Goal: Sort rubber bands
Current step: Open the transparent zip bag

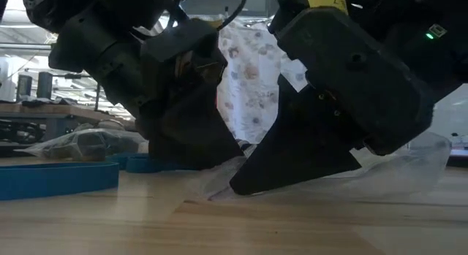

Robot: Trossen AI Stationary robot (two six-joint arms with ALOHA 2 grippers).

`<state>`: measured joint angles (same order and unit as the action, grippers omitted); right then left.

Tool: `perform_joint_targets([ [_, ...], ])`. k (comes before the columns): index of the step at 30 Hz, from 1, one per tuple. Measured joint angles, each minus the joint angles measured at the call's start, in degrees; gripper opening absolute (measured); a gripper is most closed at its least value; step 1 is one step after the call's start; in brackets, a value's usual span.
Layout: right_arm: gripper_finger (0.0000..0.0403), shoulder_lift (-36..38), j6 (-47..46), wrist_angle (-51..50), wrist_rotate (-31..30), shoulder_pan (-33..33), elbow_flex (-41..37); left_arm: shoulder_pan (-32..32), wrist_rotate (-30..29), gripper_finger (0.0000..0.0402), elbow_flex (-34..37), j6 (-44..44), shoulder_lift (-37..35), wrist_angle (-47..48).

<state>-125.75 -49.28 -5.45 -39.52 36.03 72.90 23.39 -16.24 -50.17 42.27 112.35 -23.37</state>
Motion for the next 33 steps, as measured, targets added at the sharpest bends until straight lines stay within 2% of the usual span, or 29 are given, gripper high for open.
perform_joint_targets([
  [7, 0.0204, -0.02, 0.11, 1.62, 0.73, -0.11, -0.07, 1.46, -0.73, 0.0009, 0.00, -8.25, 0.01, -2.43],
  [11, 0.0204, 1.05, -1.54, 0.73, 2.50, -0.11, 0.94, 4.65, -8.95, 0.0002, 0.00, -11.22, -1.09, -1.01],
  [14, 0.0204, 4.70, -4.60, -3.60, 3.98, 0.44, 3.14, 7.38, -15.70, 0.0001, -0.02, -12.71, -3.19, 1.31],
  [16, 0.0204, 7.72, -9.45, -8.76, 2.25, 1.44, 5.35, 9.12, -20.01, 0.0001, -0.02, -14.54, -4.89, 2.01],
  [21, 0.0204, 10.35, -24.83, -20.25, -7.94, 3.54, 9.66, 13.06, -30.00, 0.0000, -1.09, -21.25, -9.11, 1.41],
  [24, 0.0204, 11.14, -29.95, -19.90, -10.73, 3.24, 11.12, 14.56, -33.08, 0.0000, -2.60, -25.19, -10.15, 1.16],
  [30, 0.0204, 10.97, -29.88, -16.61, -15.70, 1.95, 11.52, 14.71, -33.78, 0.0000, -3.93, -27.35, -10.27, 1.82],
  [33, 0.0204, 10.97, -30.29, -18.37, -15.68, 1.49, 11.50, 14.71, -34.03, 0.0000, -3.93, -27.50, -10.20, 1.64],
])
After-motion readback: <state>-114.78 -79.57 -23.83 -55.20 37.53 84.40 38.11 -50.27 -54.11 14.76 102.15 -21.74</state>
